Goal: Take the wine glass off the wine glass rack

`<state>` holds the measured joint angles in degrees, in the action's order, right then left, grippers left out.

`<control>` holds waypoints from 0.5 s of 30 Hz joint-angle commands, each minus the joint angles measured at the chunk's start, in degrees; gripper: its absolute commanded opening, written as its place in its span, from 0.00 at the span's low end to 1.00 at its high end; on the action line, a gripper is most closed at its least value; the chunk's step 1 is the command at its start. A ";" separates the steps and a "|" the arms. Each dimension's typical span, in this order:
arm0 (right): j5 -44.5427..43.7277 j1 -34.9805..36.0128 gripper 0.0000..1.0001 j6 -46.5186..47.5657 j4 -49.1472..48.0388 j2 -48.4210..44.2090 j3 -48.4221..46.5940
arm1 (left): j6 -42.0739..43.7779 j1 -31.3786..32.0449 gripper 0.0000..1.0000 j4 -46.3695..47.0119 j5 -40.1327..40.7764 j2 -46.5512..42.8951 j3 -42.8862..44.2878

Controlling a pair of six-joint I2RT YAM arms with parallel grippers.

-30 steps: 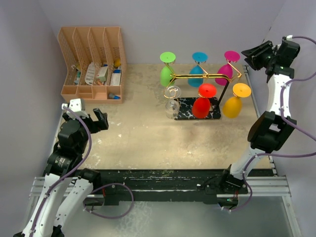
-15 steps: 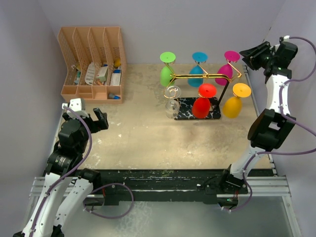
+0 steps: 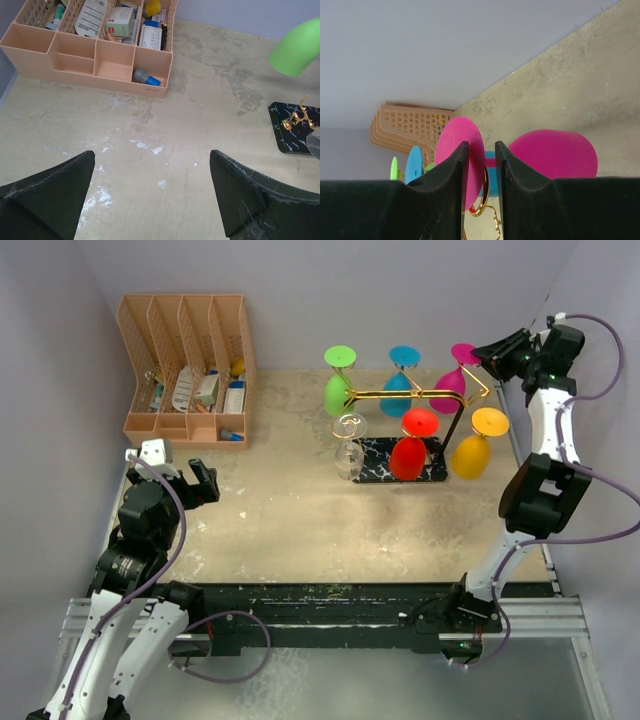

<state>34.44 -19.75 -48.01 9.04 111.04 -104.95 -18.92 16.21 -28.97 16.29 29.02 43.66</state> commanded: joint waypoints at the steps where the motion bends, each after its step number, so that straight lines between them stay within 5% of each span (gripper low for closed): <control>1: 0.66 0.25 0.29 0.89 -1.39 -1.60 -1.66 | 0.12 0.14 0.99 0.87 0.60 0.08 2.13; 15: -2.39 0.30 0.25 0.88 -2.34 -5.06 -0.21 | 0.11 0.16 1.00 0.85 0.49 0.10 2.13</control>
<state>33.36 -19.55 -48.01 8.47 110.48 -105.01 -18.90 16.21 -28.97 16.29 29.02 43.66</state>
